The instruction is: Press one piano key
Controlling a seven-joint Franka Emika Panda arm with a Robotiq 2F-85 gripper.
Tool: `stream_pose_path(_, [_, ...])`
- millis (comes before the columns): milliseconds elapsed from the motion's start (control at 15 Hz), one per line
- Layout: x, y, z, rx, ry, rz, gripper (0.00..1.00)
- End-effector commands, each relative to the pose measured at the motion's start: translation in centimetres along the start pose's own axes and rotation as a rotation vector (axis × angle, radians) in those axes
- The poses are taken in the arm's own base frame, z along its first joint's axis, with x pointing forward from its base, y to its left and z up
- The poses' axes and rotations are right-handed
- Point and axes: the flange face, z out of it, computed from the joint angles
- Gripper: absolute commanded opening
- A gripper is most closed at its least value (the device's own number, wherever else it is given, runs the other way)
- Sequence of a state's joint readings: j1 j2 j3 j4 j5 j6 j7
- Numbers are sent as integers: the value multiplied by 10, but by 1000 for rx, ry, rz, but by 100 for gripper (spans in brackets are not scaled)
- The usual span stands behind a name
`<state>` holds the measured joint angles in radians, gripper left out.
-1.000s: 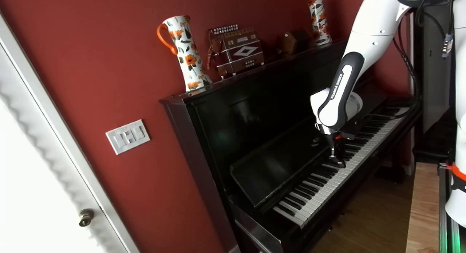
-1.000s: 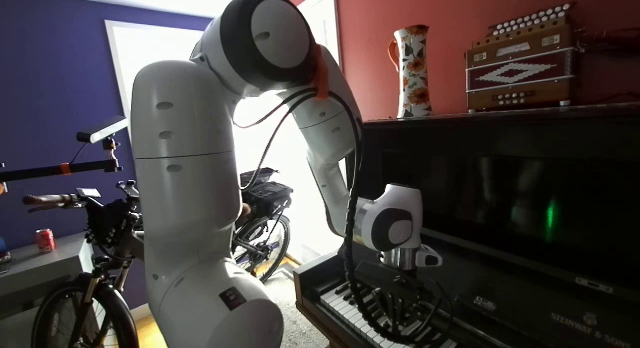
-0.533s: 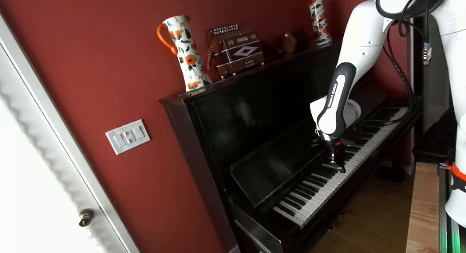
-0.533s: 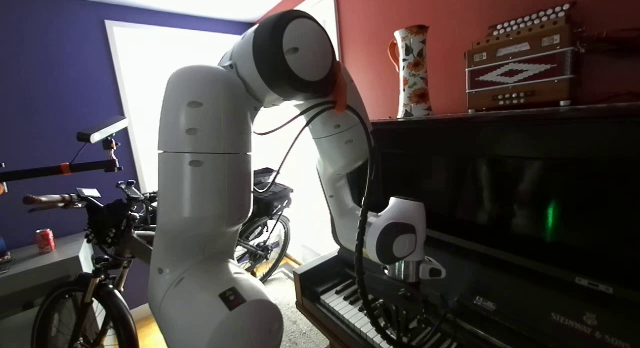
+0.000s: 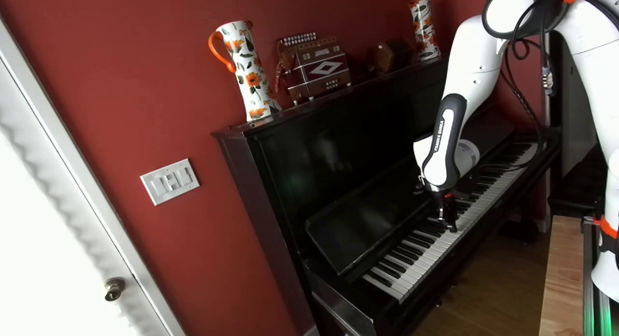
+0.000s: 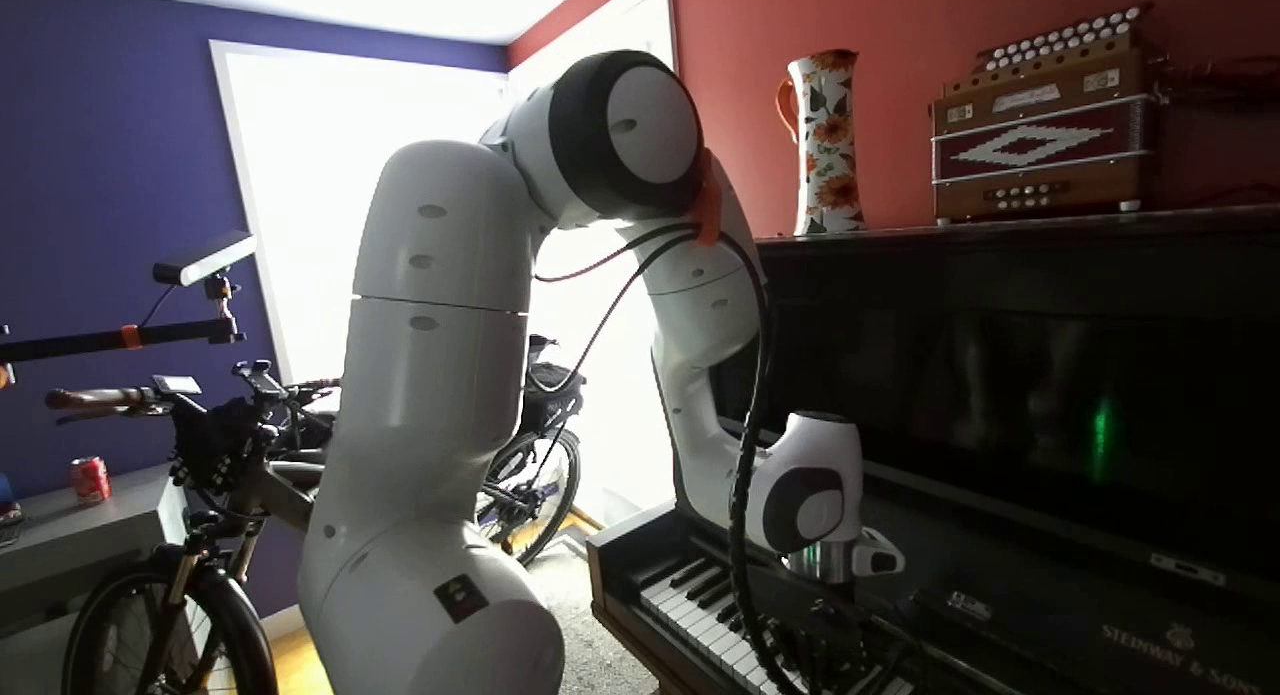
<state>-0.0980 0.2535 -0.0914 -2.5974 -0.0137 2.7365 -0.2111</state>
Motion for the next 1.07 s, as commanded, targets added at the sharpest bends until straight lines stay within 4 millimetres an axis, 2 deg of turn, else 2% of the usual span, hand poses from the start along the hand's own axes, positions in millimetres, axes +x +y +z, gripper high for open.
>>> stream_pose_path(0, [3,9,10,-9,7,-1,0])
stream_pose_path(1000, [7,11,30,11,-10,4,0])
